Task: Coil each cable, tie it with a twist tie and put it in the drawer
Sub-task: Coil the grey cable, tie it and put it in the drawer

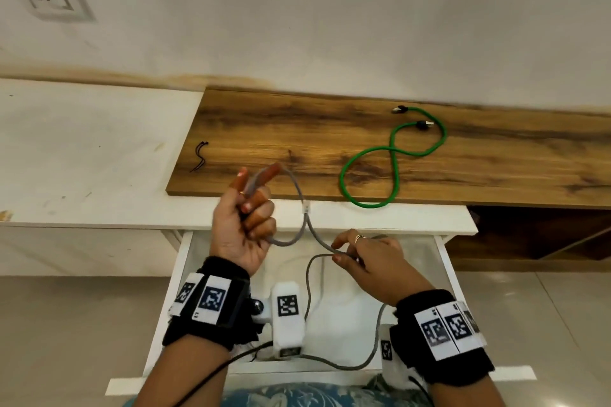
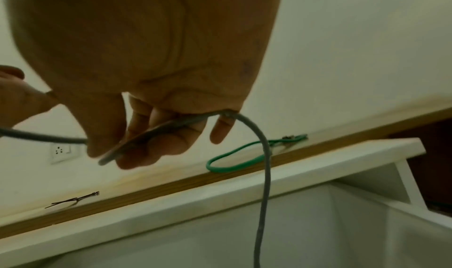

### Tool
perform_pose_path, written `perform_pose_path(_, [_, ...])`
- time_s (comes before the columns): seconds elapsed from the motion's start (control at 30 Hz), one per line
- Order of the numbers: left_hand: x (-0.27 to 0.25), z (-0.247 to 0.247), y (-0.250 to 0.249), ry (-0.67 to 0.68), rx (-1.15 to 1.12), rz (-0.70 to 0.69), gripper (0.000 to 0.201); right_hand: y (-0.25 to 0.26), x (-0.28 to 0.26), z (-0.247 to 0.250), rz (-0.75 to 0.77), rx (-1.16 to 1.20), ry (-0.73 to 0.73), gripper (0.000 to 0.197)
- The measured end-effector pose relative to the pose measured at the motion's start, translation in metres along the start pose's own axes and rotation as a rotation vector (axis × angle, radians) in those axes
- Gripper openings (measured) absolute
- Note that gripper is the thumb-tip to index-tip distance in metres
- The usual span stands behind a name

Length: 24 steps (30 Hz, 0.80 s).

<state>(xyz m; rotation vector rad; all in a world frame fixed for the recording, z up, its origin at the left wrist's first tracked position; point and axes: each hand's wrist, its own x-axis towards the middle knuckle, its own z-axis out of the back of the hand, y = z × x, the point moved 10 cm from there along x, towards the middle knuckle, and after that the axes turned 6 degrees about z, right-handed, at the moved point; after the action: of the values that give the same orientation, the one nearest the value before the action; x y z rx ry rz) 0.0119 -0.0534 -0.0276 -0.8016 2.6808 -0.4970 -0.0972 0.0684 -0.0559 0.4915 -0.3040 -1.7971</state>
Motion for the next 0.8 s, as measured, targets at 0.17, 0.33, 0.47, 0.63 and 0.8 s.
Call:
perform_pose_path(0.17, [-0.004,0.021,-0.024,-0.103,0.051,-0.160,0.040,0.006,-0.005,0.034,0.043,-0.268,-0.310,0.022])
perform_pose_path(0.33, [-0.006,0.014,-0.029,-0.043,0.043,-0.225,0.067,0.024,-0.008,0.045,0.142,-0.311,-0.470,0.035])
perform_pose_path(0.47, [-0.004,0.017,-0.024,-0.094,0.088,-0.249,0.054,0.050,-0.011,0.043,0.285,-0.337,-0.472,0.033])
perform_pose_path(0.63, [-0.004,0.015,-0.011,-0.126,0.171,-0.188,0.048,0.070,-0.012,0.040,0.351,-0.405,-0.429,0.032])
perform_pose_path(0.8, [0.000,0.015,0.006,-0.109,0.209,-0.107,0.048,0.085,-0.014,0.037,0.381,-0.444,-0.389,0.032])
